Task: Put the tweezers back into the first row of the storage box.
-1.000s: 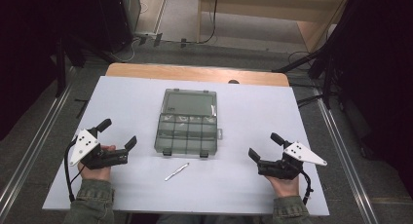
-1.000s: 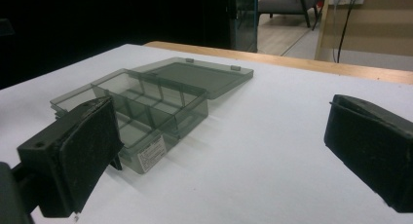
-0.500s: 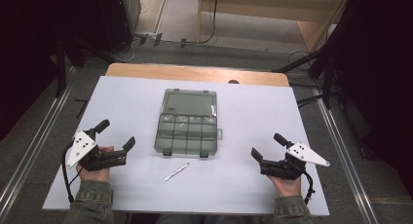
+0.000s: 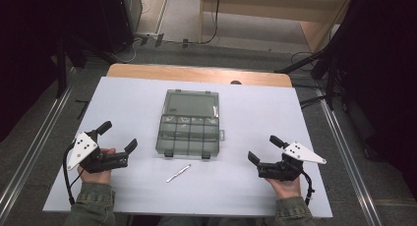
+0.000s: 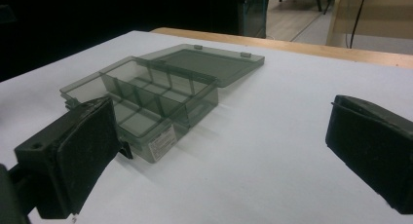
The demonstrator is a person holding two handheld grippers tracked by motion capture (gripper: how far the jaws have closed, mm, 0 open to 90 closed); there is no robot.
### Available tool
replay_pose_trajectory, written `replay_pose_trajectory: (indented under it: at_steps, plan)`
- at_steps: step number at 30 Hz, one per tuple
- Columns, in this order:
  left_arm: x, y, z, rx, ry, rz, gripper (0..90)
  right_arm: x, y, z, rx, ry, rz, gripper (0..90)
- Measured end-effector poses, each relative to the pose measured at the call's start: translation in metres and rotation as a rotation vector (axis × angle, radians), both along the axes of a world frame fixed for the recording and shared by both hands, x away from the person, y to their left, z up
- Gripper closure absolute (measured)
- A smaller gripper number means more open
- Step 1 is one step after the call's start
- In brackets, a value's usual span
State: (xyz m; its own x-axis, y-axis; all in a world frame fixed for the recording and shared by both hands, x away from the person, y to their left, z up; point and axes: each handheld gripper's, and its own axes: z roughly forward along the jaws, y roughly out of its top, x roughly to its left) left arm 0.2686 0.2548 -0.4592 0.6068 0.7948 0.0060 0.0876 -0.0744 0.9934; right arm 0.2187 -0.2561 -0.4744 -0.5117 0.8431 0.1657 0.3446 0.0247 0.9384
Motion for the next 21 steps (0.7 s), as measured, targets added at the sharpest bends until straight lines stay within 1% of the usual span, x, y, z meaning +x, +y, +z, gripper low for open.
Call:
replay_pose_trajectory:
  at_steps: [1, 2, 3, 4, 6, 8, 9, 11, 13, 14, 16, 21]
  plan:
    - [0.0, 0.0, 0.0, -0.003, 0.002, -0.001, 0.0, 0.001, 0.002, 0.001, -0.006, -0.002, 0.001, 0.0]
    - [0.0, 0.0, 0.0, -0.003, 0.001, 0.001, 0.0, 0.001, 0.004, 0.003, -0.003, 0.001, 0.001, 0.0]
    - [0.0, 0.0, 0.0, -0.003, 0.0, 0.003, 0.0, 0.0, 0.008, 0.006, 0.001, -0.005, 0.006, 0.0]
    - [0.0, 0.001, 0.0, -0.005, -0.003, 0.006, 0.0, 0.0, 0.008, 0.006, 0.001, -0.005, 0.006, 0.0]
    - [0.0, 0.001, 0.0, -0.004, -0.004, 0.009, 0.0, 0.0, 0.012, 0.009, -0.007, -0.013, 0.016, 0.0]
    - [0.0, 0.0, 0.0, 0.001, -0.004, 0.009, 0.0, 0.0, 0.015, 0.01, -0.012, -0.009, 0.025, 0.0]
    - [0.0, 0.0, 0.0, 0.002, -0.006, 0.009, 0.0, 0.001, 0.018, 0.01, -0.015, 0.006, 0.039, 0.0]
    - [0.0, 0.0, 0.0, 0.004, -0.007, 0.009, 0.0, 0.002, 0.019, 0.01, -0.022, 0.011, 0.046, 0.0]
    - [0.0, 0.0, 0.0, 0.004, -0.006, 0.009, 0.0, 0.003, 0.023, 0.012, -0.033, 0.015, 0.067, 0.0]
    - [0.0, 0.0, 0.0, 0.002, -0.002, 0.01, 0.0, 0.004, 0.026, 0.014, -0.04, 0.025, 0.082, 0.0]
    - [0.0, 0.0, 0.0, -0.002, 0.004, 0.011, 0.0, 0.005, 0.028, 0.015, -0.044, 0.019, 0.092, 0.0]
    - [0.0, 0.0, 0.0, -0.003, 0.006, 0.01, 0.0, 0.009, 0.039, 0.019, -0.047, 0.035, 0.13, 0.0]
